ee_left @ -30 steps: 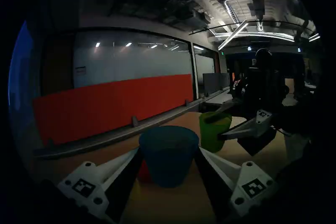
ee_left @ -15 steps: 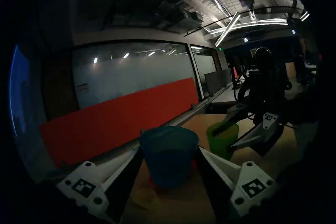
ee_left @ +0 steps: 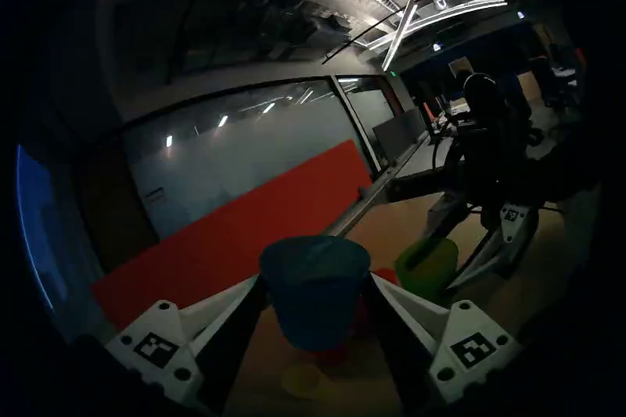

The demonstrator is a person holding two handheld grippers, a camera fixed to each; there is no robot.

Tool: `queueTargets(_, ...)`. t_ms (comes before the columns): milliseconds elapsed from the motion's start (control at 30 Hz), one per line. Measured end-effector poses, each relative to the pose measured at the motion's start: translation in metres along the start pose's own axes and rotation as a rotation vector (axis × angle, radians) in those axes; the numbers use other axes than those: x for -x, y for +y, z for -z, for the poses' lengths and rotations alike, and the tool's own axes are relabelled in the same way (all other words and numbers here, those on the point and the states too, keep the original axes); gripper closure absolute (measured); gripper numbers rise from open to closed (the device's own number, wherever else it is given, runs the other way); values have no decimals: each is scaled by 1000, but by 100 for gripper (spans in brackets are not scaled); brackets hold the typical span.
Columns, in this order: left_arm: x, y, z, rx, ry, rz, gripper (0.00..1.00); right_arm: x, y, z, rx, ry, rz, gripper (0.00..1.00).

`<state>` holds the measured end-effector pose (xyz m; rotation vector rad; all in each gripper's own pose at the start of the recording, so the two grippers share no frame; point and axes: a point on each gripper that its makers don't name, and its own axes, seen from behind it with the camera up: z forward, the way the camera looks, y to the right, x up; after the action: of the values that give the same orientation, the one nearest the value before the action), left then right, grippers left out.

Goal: Pour water

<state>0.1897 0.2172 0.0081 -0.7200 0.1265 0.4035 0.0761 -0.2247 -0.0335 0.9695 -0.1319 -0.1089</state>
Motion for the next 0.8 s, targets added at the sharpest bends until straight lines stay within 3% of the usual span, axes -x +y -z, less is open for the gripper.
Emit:
queueTargets(467, -22, -7, -2, -13, 10, -137, 16, 3, -15, -7, -37, 1, -2, 0)
queueTargets(800, -35, -5, 1, -14, 8, -216, 16, 5, -23, -13, -56, 2, -4, 0)
